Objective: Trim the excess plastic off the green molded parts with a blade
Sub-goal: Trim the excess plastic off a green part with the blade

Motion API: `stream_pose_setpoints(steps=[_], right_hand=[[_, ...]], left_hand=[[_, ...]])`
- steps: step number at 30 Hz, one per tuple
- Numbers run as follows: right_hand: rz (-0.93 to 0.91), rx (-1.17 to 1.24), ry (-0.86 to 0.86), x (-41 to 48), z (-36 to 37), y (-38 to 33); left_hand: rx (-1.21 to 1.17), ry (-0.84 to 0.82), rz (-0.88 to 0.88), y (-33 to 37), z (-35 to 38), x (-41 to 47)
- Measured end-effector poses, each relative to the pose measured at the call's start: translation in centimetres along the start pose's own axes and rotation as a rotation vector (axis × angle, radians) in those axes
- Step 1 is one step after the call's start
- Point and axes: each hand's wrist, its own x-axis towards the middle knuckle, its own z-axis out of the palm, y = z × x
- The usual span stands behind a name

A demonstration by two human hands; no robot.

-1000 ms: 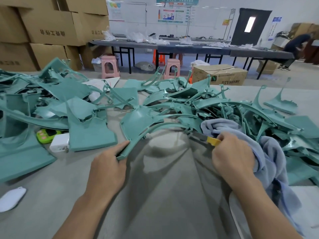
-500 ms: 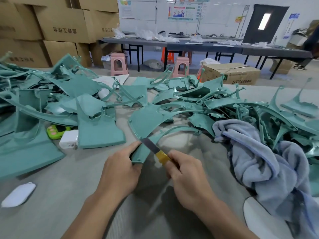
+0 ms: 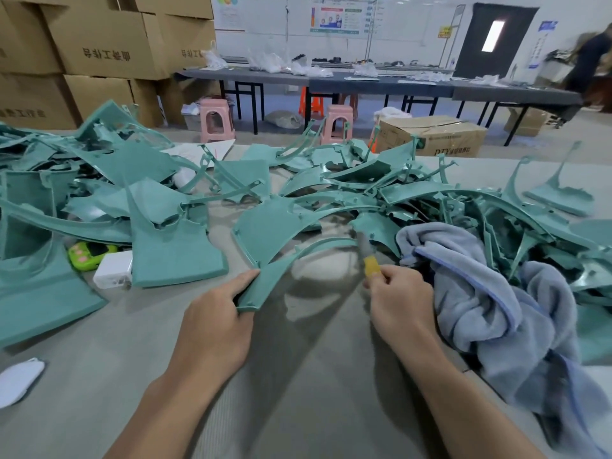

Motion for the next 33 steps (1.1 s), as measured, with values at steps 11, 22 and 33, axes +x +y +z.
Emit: stream_pose_setpoints(steps=[11, 22, 33], right_hand=[[0.028, -0.127, 0.091, 0.9, 0.4, 0.7], [-0.098, -0.068, -0.002, -0.2, 0.8, 0.4], [-0.242, -0.053, -0.092, -1.1, 1.8, 0.2]], left_hand=[[-0.021, -0.015, -0.003, 0.0, -0.2, -0.2], [-0.103, -0.023, 0.013, -0.1, -0.9, -0.1], [-0.108, -0.032, 0.012, -0.2, -0.9, -0.1]])
